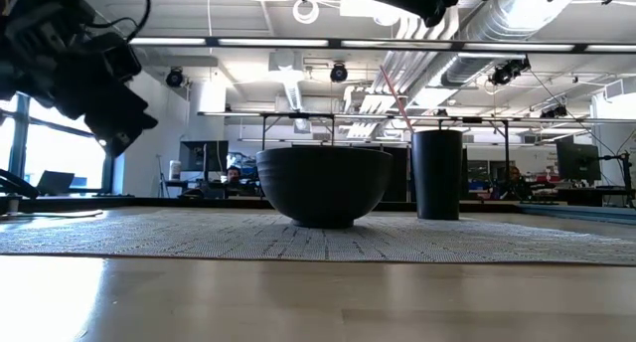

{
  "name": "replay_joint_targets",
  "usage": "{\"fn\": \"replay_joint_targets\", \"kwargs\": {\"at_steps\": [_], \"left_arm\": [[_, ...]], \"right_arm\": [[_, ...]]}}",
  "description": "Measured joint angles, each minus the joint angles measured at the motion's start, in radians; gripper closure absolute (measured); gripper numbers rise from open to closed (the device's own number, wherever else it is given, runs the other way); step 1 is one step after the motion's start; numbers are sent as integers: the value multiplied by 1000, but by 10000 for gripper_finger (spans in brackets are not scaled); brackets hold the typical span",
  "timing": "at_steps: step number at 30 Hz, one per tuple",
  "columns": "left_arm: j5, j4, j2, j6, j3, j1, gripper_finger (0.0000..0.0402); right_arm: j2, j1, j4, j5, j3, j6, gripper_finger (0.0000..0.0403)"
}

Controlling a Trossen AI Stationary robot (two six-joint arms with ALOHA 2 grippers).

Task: Pick & Place Utensil
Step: Put the green spoon into the black bowl

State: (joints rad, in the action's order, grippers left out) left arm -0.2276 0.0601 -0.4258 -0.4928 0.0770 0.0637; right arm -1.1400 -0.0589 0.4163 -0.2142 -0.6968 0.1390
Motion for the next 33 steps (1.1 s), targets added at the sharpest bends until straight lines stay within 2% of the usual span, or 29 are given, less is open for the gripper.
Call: {"fn": "replay_joint_targets", "kwargs": {"at_steps": [5,9,14,17,25,29,33], "left_arm": [[11,-167,-108,-55,120,0,282],[-27,-377,-184,-180,212,0,282],[-50,-655,-257,-349,266,0,282],[-33,-765,-291,-369,284,1,282],[16,-869,-362,-370,340,1,282],[79,-913,-409,-394,356,1,282],[85,-925,-481,-403,356,1,282]], "right_arm": [[0,0,-1,0,0,0,206],[0,0,-1,0,0,0,206],[0,0,-2,0,0,0,206],[0,0,-8,-1,0,0,206],[0,1,-11,-27,0,0,206],[0,1,-22,-27,0,0,206],[0,1,-27,-32,0,0,206]]}}
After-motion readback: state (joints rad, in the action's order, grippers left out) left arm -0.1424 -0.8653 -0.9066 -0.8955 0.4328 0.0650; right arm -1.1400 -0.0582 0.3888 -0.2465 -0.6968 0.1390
